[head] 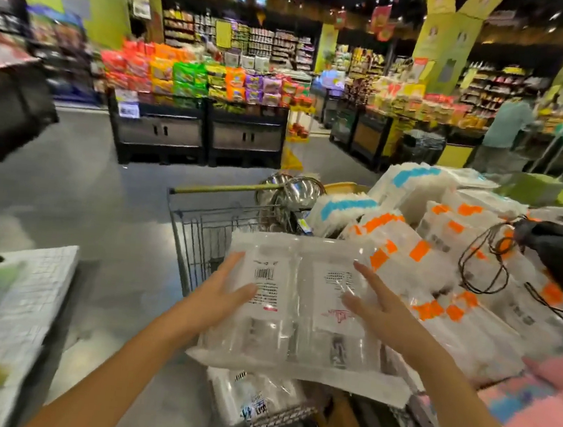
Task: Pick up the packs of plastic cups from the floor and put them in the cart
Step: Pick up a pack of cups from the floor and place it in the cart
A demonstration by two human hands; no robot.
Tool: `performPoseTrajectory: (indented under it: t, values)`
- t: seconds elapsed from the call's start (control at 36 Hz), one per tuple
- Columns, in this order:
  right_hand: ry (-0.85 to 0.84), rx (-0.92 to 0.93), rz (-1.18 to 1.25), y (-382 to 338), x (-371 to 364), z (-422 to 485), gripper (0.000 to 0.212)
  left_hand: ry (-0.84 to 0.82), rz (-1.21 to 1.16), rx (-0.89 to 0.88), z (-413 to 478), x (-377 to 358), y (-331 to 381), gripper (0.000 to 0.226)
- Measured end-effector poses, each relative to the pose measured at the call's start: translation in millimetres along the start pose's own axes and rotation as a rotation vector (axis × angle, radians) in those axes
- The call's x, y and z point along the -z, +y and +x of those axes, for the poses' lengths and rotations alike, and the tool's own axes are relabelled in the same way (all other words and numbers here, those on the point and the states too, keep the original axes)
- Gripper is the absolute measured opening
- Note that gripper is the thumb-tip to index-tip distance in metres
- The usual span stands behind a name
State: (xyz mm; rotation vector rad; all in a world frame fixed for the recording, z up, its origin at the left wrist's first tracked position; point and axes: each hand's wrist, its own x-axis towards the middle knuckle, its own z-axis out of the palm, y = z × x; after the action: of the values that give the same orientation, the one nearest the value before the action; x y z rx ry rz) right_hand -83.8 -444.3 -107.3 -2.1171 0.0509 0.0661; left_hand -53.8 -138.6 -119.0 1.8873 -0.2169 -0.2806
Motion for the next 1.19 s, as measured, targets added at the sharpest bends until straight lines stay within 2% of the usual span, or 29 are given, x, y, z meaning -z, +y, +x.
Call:
performPoseTrajectory:
  t: [0.19,0.28,0.69,0.81,0.92,1.11,1.19]
  values:
    - [-0.085,0.059,-0.075,7.8,-23.6,89.4,0.068,0.106,-0.117,0.057,44.5,18.8,-31.5,0.071]
    - [-0.108,0.061,-0.092,4.7,-38.0,121.5,0.063,0.126,-0.132,0.083,68.3,31.3,-52.5,0.07]
    - [-0.223,-0.066,-0.043,27.7,-91.8,246.8,0.067,0.175,-0.161,0.193,169.7,64.7,-138.4,0.073]
    - [-0.266,-0.091,-0.007,50.2,-104.2,284.3,0.069,0.196,-0.191,0.221,199.0,60.3,-160.9,0.073]
    - [-0.313,-0.096,0.012,78.9,-121.2,326.5,0.071,0.257,-0.098,0.241,229.1,48.8,-181.9,0.067]
    - [-0.377,-0.108,-0.047,167.9,-170.8,404.0,0.072,0.335,0.055,0.404,290.3,13.8,-262.7,0.076]
    - [-0.371,-0.096,-0.099,207.7,-200.6,429.9,0.07,0.418,0.096,0.493,312.6,-3.4,-302.7,0.075]
